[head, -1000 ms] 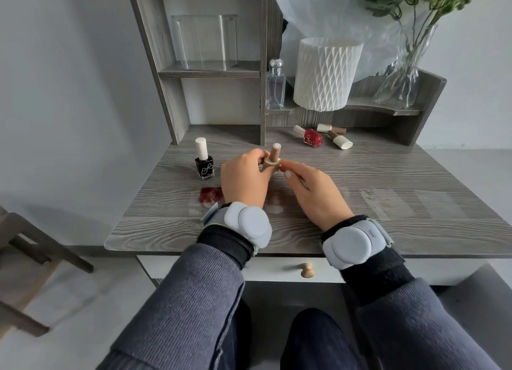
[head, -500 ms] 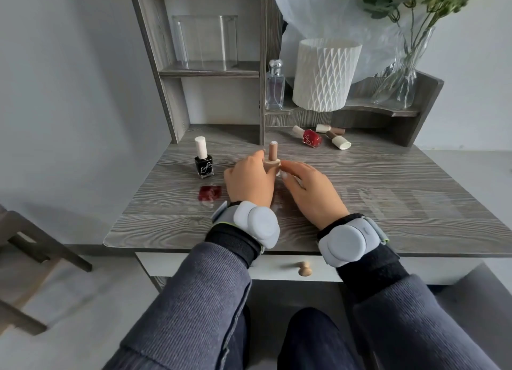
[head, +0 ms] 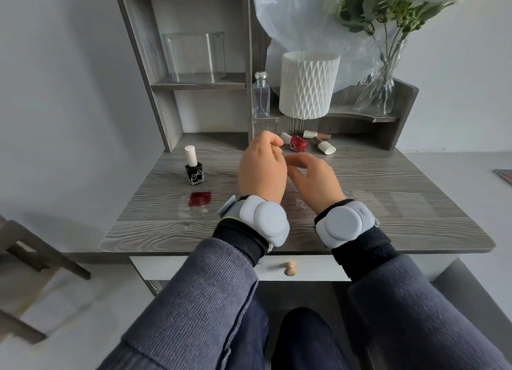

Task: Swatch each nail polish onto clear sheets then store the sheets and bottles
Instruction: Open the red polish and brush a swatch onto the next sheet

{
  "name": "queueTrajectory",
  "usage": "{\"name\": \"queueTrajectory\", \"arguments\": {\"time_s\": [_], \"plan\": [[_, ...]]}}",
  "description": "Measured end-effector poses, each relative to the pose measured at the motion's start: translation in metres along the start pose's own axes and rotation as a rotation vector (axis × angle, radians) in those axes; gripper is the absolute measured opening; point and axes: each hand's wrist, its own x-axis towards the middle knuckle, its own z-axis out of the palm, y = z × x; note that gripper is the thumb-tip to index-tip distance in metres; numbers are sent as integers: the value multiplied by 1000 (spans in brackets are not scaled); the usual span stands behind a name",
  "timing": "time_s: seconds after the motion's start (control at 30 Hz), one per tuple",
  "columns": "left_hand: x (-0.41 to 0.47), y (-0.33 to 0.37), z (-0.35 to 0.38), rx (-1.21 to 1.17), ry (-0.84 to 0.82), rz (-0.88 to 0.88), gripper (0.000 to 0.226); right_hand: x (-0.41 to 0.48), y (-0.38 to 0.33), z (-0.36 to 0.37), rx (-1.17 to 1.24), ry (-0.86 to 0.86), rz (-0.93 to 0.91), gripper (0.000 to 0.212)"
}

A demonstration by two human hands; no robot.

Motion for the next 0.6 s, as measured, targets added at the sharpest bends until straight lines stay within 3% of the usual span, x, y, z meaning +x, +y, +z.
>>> {"name": "queueTrajectory", "arguments": {"time_s": [0.23,0.43,0.6], "plan": [[14,19,20,-70,-234,-199,32,34,11,-28,-50,45,64,29],[27,28,37,-141,-354,-373,25,59,21,-36,-48,34,104,27],[40,26,53,-176,-385,-488,25,75,29,-32,-58,-8,138,39]]}}
